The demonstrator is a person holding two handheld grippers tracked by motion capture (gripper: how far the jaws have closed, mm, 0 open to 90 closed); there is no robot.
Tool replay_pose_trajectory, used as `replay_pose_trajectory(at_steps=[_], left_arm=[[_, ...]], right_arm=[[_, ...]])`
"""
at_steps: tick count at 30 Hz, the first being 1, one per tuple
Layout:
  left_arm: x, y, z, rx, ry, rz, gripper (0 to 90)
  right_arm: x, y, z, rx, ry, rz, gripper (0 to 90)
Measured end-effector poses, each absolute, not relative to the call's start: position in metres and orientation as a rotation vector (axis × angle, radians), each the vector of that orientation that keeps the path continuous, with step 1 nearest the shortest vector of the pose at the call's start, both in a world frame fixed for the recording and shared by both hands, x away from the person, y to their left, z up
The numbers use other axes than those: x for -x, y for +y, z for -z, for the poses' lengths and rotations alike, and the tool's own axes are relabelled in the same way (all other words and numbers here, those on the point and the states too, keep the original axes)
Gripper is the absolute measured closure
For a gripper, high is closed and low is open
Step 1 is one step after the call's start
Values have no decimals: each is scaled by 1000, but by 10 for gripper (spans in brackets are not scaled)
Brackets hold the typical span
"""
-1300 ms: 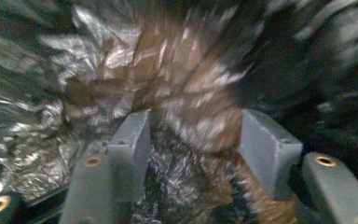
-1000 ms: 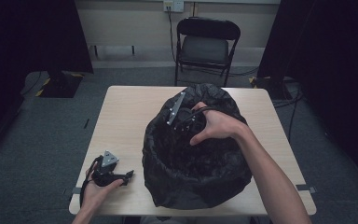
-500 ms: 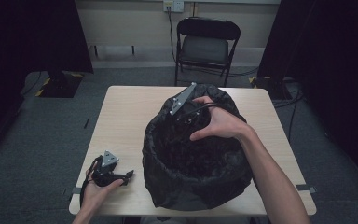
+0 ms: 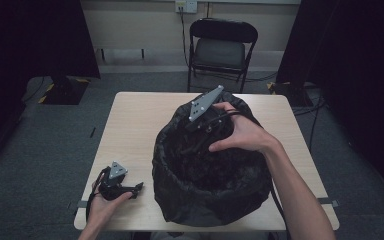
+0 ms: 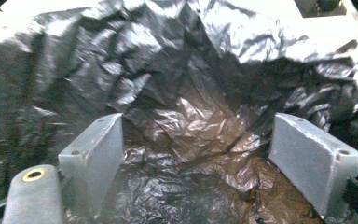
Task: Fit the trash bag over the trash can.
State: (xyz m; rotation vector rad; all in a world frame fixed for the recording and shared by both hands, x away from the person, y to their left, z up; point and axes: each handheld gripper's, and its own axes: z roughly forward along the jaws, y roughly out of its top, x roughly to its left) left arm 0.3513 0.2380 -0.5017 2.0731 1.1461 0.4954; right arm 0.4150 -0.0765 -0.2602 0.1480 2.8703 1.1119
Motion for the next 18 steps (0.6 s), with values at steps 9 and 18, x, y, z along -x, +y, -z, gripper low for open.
replay_pose_trajectory(at_steps=[9, 18], left_arm=[[-351, 238, 502, -2070, 1148, -496, 139], [-351, 238, 502, -2072, 1148, -496, 139]], right_arm=[[-408, -85, 243, -150, 2772, -1216, 149], [-401, -93, 233, -178, 2686, -1292, 139]])
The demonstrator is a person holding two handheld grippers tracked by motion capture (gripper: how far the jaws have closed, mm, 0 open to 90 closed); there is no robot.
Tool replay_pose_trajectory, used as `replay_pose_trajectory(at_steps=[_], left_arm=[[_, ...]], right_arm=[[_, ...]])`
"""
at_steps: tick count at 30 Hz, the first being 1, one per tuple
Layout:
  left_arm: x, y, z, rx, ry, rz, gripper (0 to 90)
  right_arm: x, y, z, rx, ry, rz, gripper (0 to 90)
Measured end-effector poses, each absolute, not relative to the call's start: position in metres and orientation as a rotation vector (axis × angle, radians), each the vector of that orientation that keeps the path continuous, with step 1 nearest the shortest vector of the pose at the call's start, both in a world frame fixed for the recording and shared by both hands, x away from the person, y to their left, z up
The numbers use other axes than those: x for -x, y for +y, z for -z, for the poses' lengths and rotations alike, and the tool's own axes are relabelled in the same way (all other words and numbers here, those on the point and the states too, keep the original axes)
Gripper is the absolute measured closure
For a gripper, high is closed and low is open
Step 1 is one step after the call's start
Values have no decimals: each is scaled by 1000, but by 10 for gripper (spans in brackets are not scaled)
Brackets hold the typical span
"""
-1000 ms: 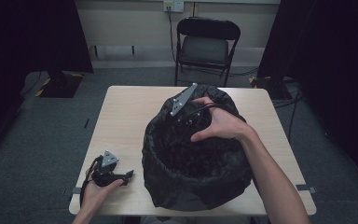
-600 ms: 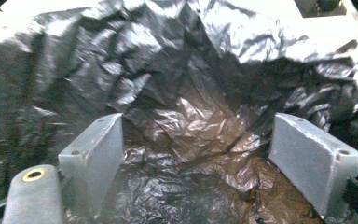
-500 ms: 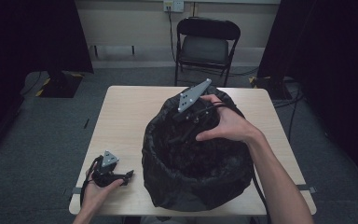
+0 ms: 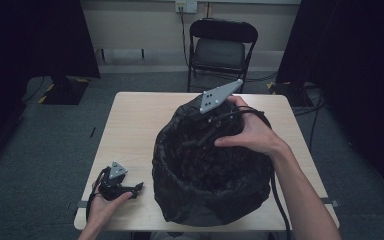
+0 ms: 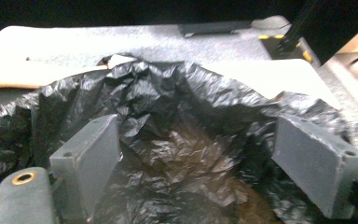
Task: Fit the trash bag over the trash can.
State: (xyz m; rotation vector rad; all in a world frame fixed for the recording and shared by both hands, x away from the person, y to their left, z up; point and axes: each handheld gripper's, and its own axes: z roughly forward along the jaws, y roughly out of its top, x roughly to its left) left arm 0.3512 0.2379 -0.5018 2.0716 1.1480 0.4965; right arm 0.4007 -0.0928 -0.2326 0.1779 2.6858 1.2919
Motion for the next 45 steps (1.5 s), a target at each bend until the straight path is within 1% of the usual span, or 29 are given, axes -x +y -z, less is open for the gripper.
replay_pose_trajectory(at_steps=[2, 9, 11, 12, 15, 20, 31, 34, 45], left_arm=[[-351, 238, 502, -2071, 1149, -496, 139], [-351, 237, 502, -2065, 1158, -498, 139], [-351, 237, 502, -2064, 1159, -498, 139], [-351, 237, 502, -2064, 1159, -498, 138], [-351, 237, 502, -2063, 1160, -498, 138], [-351, 236, 502, -2060, 1166, -500, 138], [-351, 236, 502, -2059, 1171, -502, 138], [-351, 236, 502, -2058, 1172, -502, 138], [-350, 235, 502, -2056, 1181, -506, 137]], right_arm=[[-398, -96, 228, -185, 2662, -1300, 131], [-389, -110, 217, -197, 2602, -1297, 155], [-387, -115, 216, -197, 2601, -1297, 210], [-386, -118, 216, -193, 2603, -1298, 219], [-384, -129, 216, -228, 2565, -1324, 205], [-384, -149, 215, -295, 2490, -1383, 224], [-378, -182, 217, -381, 2397, -1449, 202], [-374, -188, 220, -386, 2373, -1448, 164], [-364, -216, 230, -467, 2331, -1463, 166]])
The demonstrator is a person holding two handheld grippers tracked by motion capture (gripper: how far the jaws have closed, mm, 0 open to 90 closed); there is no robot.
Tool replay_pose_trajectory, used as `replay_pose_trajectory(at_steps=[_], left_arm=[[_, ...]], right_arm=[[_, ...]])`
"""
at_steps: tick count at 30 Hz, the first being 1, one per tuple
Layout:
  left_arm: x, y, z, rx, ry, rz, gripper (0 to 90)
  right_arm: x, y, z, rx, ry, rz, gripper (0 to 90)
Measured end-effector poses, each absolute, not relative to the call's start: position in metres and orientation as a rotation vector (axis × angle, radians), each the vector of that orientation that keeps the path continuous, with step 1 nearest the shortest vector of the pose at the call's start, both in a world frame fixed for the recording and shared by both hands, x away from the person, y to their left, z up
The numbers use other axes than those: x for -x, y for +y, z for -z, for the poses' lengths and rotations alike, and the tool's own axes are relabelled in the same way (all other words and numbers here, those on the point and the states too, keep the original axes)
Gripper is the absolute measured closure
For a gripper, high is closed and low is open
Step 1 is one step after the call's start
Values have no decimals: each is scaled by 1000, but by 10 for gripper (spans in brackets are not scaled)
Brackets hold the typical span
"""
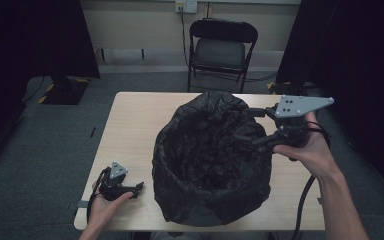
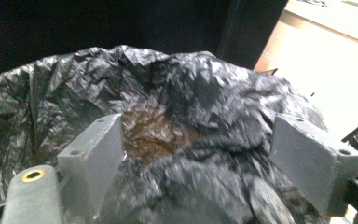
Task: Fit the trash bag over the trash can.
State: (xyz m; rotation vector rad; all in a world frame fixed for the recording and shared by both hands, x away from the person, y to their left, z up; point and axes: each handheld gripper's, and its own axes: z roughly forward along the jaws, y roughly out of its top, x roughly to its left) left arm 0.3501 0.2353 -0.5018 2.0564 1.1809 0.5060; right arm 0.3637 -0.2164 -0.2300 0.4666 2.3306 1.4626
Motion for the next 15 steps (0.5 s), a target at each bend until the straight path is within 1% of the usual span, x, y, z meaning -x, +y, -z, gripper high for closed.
replay_pose_trajectory(at_steps=[15], left_arm=[[-350, 235, 502, -2056, 1186, -508, 137]], right_arm=[[-347, -258, 247, -572, 2206, -1469, 145]])
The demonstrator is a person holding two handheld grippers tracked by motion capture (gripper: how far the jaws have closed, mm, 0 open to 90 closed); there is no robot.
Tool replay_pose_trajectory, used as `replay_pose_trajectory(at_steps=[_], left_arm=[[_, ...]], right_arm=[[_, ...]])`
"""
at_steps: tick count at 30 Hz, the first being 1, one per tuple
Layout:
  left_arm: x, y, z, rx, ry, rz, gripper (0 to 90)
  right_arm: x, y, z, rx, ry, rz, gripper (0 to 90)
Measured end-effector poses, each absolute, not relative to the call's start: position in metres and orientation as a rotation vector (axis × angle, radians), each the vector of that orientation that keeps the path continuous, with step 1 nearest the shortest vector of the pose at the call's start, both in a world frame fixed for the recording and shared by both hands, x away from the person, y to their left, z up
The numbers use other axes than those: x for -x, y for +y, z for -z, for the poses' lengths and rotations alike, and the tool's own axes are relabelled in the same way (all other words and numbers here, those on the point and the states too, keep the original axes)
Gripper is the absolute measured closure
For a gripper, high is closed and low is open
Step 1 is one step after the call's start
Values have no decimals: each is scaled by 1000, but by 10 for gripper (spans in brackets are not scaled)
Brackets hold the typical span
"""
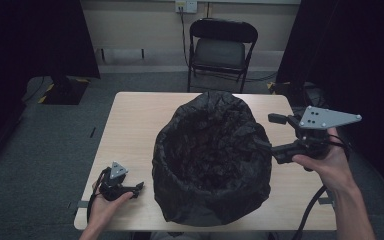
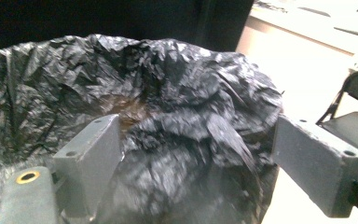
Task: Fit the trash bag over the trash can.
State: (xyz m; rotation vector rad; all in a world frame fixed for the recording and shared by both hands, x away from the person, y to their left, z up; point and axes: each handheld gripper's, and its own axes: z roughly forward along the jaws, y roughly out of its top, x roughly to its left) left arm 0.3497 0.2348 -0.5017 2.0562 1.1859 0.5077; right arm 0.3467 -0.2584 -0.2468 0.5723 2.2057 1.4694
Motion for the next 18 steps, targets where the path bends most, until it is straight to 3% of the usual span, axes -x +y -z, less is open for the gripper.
replay_pose_trajectory(at_steps=[18], left_arm=[[-349, 233, 502, -2050, 1197, -511, 130]], right_arm=[[-331, -299, 279, -709, 2079, -1414, 127]])
